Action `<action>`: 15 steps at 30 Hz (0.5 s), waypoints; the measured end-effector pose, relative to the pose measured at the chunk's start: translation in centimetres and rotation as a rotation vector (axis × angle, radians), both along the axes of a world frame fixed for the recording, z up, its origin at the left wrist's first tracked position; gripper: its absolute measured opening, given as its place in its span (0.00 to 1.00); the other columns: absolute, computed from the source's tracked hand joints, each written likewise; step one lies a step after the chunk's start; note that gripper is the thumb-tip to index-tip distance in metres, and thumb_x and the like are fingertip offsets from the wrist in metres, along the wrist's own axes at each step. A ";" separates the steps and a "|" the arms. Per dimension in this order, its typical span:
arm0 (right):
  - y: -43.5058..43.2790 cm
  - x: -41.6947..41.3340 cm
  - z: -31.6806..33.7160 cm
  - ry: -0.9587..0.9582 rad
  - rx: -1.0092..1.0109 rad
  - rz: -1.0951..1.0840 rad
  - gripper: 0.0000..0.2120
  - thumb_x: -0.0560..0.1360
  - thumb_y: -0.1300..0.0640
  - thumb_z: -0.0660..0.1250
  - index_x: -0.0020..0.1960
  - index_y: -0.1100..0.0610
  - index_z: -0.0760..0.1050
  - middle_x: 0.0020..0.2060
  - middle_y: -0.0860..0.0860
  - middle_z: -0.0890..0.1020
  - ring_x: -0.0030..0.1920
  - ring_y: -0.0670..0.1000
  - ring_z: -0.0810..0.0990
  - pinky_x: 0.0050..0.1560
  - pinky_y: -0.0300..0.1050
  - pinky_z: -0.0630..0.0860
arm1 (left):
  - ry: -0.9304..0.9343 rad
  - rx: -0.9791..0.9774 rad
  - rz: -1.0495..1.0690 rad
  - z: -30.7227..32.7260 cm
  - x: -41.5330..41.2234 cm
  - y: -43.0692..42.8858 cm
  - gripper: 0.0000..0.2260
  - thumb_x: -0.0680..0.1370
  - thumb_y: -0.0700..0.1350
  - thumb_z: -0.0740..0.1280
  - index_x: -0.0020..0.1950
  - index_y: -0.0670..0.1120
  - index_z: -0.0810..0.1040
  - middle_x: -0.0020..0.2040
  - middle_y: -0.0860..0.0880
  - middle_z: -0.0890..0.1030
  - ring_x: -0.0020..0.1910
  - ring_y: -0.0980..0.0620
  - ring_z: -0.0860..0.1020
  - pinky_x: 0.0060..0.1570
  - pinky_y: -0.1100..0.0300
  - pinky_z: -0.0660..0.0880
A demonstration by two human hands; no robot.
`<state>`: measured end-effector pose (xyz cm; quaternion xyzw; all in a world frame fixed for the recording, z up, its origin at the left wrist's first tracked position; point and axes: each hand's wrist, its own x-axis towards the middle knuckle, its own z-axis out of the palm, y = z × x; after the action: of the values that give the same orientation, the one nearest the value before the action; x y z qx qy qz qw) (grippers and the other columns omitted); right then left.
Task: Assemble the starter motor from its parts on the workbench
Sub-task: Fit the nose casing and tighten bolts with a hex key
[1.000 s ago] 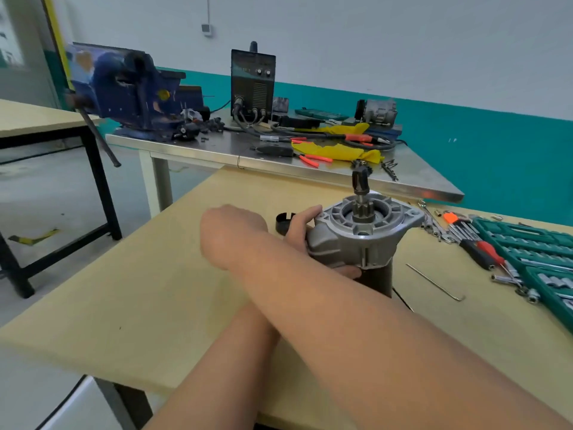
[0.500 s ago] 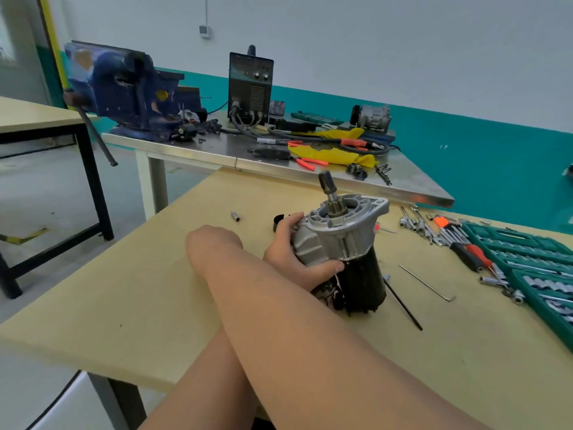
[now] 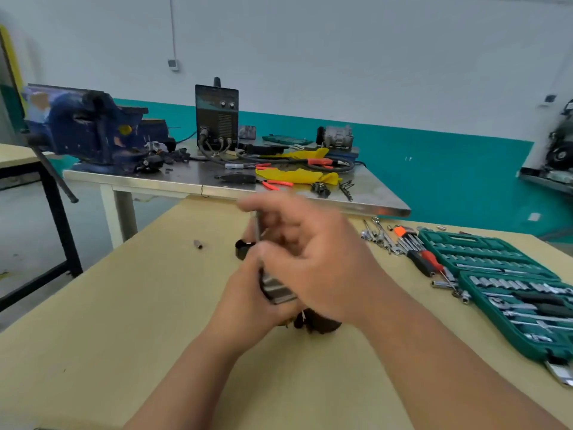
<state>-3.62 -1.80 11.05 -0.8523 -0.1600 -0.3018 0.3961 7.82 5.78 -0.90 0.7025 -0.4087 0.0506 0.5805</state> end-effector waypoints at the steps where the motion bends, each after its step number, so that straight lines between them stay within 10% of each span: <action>1: -2.0 -1.5 0.5 -0.043 0.070 -0.045 0.22 0.72 0.63 0.65 0.59 0.41 0.75 0.44 0.42 0.81 0.45 0.45 0.82 0.45 0.41 0.80 | 0.017 -0.006 -0.013 0.2 -0.4 -0.2 0.37 0.60 0.48 0.83 0.60 0.68 0.67 0.53 0.68 0.78 0.50 0.64 0.80 0.43 0.73 0.74; 15: -10.6 -0.4 -1.7 -0.058 0.108 -0.406 0.15 0.76 0.56 0.68 0.46 0.34 0.73 0.42 0.40 0.82 0.44 0.39 0.82 0.45 0.40 0.81 | -0.087 0.069 0.054 0.9 -0.8 -0.5 0.42 0.59 0.48 0.83 0.59 0.77 0.62 0.55 0.74 0.74 0.52 0.68 0.77 0.44 0.79 0.70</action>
<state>-4.01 -12.42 9.36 -0.8354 0.0200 -0.4081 0.3676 6.98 5.26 0.03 0.7298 -0.4160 0.0825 0.5363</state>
